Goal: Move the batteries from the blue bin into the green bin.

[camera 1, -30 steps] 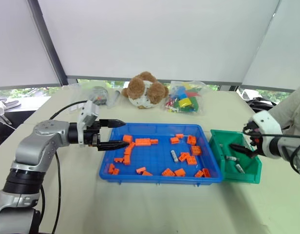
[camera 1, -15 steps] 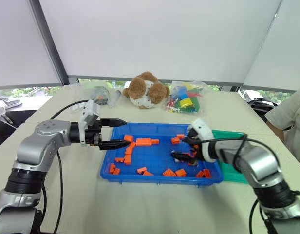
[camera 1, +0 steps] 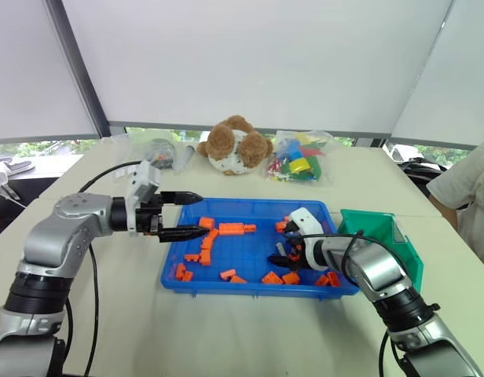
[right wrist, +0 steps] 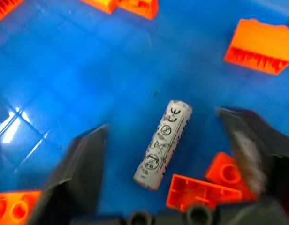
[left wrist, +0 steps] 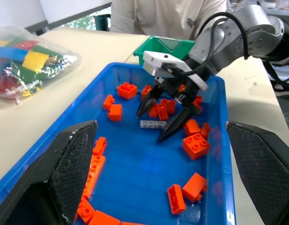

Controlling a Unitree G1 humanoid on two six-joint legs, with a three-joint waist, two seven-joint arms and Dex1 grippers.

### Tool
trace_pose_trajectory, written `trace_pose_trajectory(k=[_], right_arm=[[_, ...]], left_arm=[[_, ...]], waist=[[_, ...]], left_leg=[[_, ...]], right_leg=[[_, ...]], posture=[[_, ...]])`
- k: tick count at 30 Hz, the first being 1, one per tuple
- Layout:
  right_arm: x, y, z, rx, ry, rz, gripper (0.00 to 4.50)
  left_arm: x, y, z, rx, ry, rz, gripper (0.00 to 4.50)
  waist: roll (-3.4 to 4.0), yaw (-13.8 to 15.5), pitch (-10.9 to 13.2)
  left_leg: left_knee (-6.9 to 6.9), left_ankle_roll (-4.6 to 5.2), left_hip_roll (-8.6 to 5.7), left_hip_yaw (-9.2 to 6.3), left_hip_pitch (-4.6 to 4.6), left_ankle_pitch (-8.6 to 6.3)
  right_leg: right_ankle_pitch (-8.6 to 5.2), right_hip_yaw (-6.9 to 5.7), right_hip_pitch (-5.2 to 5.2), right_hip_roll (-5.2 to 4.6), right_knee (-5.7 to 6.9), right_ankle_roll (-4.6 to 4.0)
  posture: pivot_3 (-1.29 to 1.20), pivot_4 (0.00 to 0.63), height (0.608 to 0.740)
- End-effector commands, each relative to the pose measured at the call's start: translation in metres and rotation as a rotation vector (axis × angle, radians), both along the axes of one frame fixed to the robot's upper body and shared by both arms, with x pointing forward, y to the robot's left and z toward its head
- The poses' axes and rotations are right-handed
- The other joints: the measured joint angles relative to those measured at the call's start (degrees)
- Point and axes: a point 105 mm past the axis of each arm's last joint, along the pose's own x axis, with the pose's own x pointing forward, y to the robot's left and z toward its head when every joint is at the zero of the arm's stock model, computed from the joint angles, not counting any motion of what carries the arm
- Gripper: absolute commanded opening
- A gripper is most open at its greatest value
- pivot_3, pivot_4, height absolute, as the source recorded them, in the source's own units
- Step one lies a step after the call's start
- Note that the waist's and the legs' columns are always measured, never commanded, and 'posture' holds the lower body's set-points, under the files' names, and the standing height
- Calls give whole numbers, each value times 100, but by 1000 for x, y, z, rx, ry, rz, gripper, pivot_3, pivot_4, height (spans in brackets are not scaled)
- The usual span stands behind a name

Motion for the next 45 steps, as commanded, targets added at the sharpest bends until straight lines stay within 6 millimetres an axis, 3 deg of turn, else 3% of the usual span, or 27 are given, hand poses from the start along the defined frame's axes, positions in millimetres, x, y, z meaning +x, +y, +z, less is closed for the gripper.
trace_pose_trajectory(k=[1, 5, 7, 11, 14, 17, 20, 22, 27, 31, 36, 41, 45], right_arm=[[0, 6, 4, -3, -19, 27, 2055], [-2, 7, 9, -3, -32, 43, 12], [-1, 6, 20, 1, -61, 44, 40], [0, -7, 74, 37, -201, 6, 40], [1, -45, 121, 31, -330, -108, 40], [-8, -90, 145, -44, -399, -211, 40], [-18, -128, 148, -137, -400, -296, 40], [-24, -147, 140, -171, -366, -333, 40], [-37, -162, 108, -200, -263, -339, 40], [-39, -169, 90, -180, -213, -351, 1989], [-41, -164, 92, -166, -227, -317, 4458], [-48, -136, 126, -90, -311, -150, 4458], [-79, -96, 148, -24, -308, 138, 4458]], left_arm=[[-6, 2, 13, -9, -56, -2, 4500], [-8, 2, 12, -10, -56, -1, 4500], [-8, 2, 11, -10, -57, -2, 4500], [-8, 1, 11, -10, -57, -6, 4500], [-9, 1, 10, -9, -55, -8, 4500], [-10, 1, 9, -9, -50, -13, 4500], [-9, 1, 8, -9, -47, -17, 4500], [-9, 0, 8, -12, -47, -21, 4500], [-8, -1, 9, -26, -51, -23, 4500], [-6, -3, 10, -30, -54, -20, 4500], [-8, -2, 15, -62, -34, -24, 4500], [-8, -1, 14, -42, -23, -25, 4500], [-7, 4, 15, -19, -28, -10, 4500]], waist=[[0, 0, 0], [0, 1, 0], [0, 1, 0], [4, 5, 2], [5, 35, 3], [2, 70, 1], [1, 33, 0], [1, -3, 1], [3, -27, 1], [3, 0, 1], [3, 7, 1], [4, 0, 2], [9, 16, 5]], left_leg=[[0, 0, 0, 0, 0, 0], [0, -1, 0, 0, 0, 1], [0, -1, 0, 0, 0, 1], [0, -1, 0, 1, 0, 1], [0, -1, 0, 2, -2, 0], [-2, 6, 0, 0, -3, -4], [-7, 13, 0, 0, -3, -8], [-7, 14, 0, 1, -1, -9], [-11, 13, 0, 0, 4, -8], [-7, 10, 0, 1, 2, -6], [-6, 8, 0, 1, 2, -5], [-6, 8, 0, 0, 3, -5], [-8, 10, 0, -2, 2, -6]], right_leg=[[0, 0, 0, 0, 0, 0], [0, 0, 0, 0, 0, 0], [0, 0, 0, 0, 0, 0], [0, 1, -1, -1, 0, 0], [0, 1, -4, -1, 1, 0], [-1, -2, 0, -2, -6, -1], [-1, -2, 5, -3, -18, -1], [0, -1, 5, -2, -18, -1], [0, 2, 4, 1, -16, 0], [0, 2, 5, 0, -16, 1], [0, 2, 5, 0, -16, 1], [0, 2, 6, 0, -16, 1], [0, 1, 5, 0, -16, 1]], posture=[[0, 150, 734], [0, 150, 734], [0, 150, 734], [0, 150, 734], [0, 150, 734], [0, 150, 734], [0, 150, 734], [0, 150, 734], [0, 150, 734], [0, 150, 734], [0, 150, 734], [0, 150, 734], [0, 150, 734]])
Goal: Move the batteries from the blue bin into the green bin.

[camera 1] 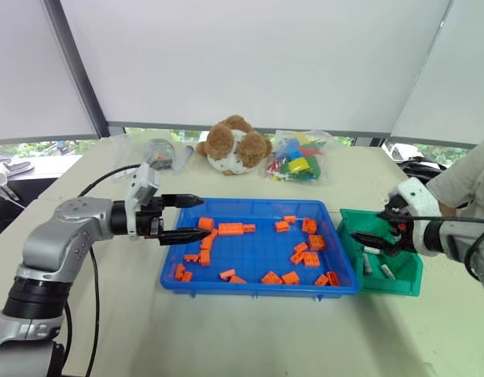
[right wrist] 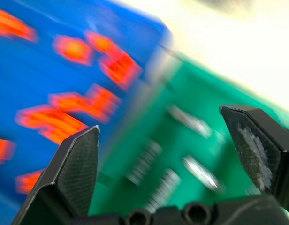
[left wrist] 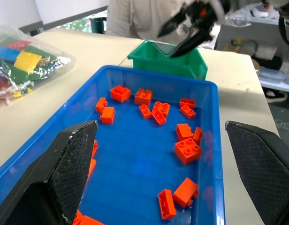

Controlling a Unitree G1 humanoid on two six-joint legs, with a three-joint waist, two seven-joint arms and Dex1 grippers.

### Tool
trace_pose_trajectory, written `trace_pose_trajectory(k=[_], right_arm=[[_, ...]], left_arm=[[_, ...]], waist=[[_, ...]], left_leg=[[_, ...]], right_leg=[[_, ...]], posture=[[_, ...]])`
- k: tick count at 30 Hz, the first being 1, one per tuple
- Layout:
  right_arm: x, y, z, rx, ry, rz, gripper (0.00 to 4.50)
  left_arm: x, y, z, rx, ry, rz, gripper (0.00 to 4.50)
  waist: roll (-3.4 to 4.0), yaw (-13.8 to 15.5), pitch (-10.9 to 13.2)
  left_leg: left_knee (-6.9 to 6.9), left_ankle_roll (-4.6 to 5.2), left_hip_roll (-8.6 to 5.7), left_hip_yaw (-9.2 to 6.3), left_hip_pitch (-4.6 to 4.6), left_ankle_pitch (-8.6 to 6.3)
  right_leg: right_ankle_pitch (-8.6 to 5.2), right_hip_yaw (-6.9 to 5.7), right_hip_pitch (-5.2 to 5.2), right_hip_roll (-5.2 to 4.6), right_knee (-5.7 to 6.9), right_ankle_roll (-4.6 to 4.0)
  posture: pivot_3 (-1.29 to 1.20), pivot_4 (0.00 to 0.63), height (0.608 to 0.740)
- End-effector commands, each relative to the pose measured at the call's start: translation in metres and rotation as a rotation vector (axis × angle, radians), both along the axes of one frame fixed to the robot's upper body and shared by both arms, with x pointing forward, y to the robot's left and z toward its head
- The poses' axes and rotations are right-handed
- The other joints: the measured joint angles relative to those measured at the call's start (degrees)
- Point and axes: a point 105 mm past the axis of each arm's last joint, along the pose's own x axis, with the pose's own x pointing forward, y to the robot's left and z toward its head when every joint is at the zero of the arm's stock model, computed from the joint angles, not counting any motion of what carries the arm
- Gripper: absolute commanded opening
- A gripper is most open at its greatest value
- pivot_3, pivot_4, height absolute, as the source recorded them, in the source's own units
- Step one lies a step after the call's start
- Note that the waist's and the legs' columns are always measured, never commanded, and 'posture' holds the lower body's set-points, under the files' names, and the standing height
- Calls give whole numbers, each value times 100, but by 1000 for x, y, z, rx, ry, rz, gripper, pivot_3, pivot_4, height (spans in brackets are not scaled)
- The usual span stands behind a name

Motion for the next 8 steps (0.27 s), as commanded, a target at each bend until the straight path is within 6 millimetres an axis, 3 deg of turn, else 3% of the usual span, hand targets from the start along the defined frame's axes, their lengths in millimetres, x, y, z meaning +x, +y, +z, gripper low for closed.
trace_pose_trajectory(k=[1, 3, 8], right_arm=[[-36, 36, 35, 7, -44, 270, 4458], [-50, 47, 36, 14, -8, 360, 4458], [-58, 59, 34, -4, -6, 414, 4458]], left_arm=[[-3, 7, 15, 9, -51, 10, 4500], [-4, 10, 15, 19, -50, 17, 4500], [-7, 15, 17, 25, -43, 24, 4500]], waist=[[0, 9, 0], [-1, 14, -1], [-1, 11, -1]], left_leg=[[-4, 1, 0, -1, 0, -1], [-5, 4, 0, -4, 0, -3], [9, 17, 0, -5, 0, -9]], right_leg=[[0, -1, 0, 0, -1, 0], [-1, -3, 2, 0, -2, 0], [-1, -2, 8, -2, -2, -2]], posture=[[0, 150, 734], [0, 150, 734], [0, 150, 734]])
